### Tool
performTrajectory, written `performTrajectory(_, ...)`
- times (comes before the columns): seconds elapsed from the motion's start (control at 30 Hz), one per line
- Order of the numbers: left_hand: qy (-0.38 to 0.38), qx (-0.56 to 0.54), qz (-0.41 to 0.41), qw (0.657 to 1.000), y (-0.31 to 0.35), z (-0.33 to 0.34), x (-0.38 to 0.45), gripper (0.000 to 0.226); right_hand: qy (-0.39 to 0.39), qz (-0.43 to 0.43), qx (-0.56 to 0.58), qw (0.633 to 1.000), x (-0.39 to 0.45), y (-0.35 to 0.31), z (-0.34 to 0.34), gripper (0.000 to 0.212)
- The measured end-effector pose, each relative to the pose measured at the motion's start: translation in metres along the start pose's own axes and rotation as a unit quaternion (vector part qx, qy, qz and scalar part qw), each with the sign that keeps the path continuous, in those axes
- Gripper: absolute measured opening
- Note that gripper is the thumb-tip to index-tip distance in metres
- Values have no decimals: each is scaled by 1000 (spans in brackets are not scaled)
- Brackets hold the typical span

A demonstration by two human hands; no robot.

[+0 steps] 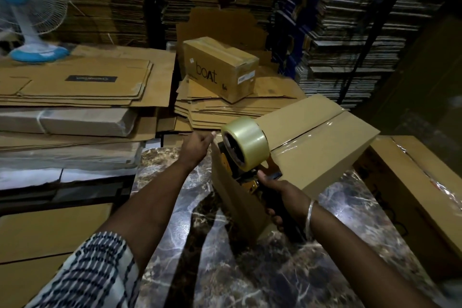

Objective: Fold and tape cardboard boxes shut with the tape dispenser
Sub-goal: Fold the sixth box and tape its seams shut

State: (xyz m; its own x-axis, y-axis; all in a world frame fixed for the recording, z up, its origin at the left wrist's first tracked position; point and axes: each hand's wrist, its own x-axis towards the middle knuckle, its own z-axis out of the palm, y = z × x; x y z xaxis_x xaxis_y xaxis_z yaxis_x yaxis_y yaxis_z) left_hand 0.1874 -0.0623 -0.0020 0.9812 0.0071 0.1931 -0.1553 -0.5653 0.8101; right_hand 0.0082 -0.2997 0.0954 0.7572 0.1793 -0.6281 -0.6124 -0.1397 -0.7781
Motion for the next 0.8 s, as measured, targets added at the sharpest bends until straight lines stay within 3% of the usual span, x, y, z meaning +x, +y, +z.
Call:
performTrajectory(0.17,32,15,-37,999,5,14,-6,43,-8,-47,43,998,-21,21,-10,34)
performTrajectory(0.27,69,12,-75,995,13,38,-9,40,-4,-36,37,999,-24,21,-12,37)
performTrajectory(0.43,145,-102,-2,984,19,61,-25,38,-7,-30,53,998,-18,25,-19,36)
performTrajectory(0.6,89,-190,64,976,-12,67,-31,49,-12,-3,71,997,-7,32,-27,40)
performTrajectory(0.7,37,-181,99,978,-31,59,-28,56,-16,11,61,998,-2,34,-32,60)
performTrajectory(0.8,-14,-118,133,984,-42,44,-16,60,-20,19,67,997,-1,34,-33,66)
